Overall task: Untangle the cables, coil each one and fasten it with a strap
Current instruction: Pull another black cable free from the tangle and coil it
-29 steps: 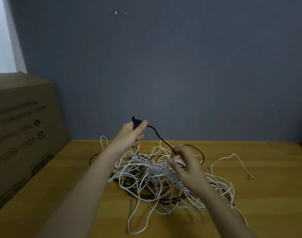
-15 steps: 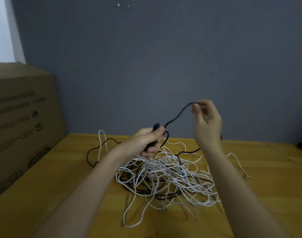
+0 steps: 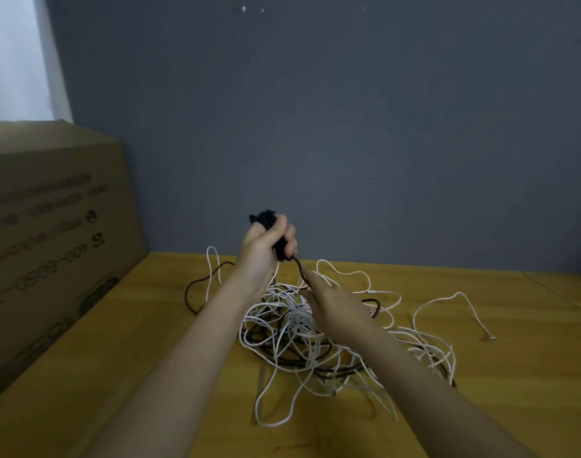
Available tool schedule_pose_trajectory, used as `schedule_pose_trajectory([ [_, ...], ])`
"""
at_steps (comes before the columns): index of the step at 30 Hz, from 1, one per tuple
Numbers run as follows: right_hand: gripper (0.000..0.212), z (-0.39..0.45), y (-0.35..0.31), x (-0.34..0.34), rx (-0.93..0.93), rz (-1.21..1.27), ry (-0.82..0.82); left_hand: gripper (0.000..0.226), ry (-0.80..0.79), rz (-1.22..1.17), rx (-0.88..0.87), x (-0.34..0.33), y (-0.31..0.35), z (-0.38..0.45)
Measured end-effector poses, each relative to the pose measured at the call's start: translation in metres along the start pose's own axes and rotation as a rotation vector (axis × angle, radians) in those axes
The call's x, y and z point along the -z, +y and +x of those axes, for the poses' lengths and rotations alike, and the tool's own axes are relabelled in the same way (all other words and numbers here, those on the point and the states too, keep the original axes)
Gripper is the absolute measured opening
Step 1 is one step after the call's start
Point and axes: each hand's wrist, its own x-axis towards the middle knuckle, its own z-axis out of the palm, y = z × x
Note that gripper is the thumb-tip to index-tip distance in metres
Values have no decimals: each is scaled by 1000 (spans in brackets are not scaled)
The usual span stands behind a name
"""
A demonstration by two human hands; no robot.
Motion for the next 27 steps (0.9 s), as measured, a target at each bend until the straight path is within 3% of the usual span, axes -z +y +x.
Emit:
schedule_pose_trajectory([
  [3, 45, -6, -2, 2, -21, -243, -65, 26, 115, 209, -179, -1, 6, 19],
  [6, 51, -4, -8, 14, 117, -375, 30, 22, 126, 699, -336, -6, 9, 37],
  [10, 32, 3, -9, 51, 367, -437, 319, 26, -89, 1406, -239, -7, 17, 54],
  [13, 25, 2, 3, 73, 375, -342, 439, 35, -279, 1678, -151, -8, 25, 56],
  [16, 10, 6, 15, 92, 262, -157, 553, 56, -415, 1540, -95, -19, 26, 45],
  [18, 15, 9, 22, 99, 181, -121, 595, 66, -469, 1327, -35, -28, 28, 37],
  [23, 28, 10, 23, 95, -71, 266, 495, 36, -490, 919, 31, -43, 43, 30],
  [26, 4, 7, 24, 88, -177, 725, 418, 37, -359, 721, 15, -51, 53, 32],
  [27, 6, 4, 24, 85, -224, 803, 429, 37, -316, 674, -2, -52, 57, 35],
])
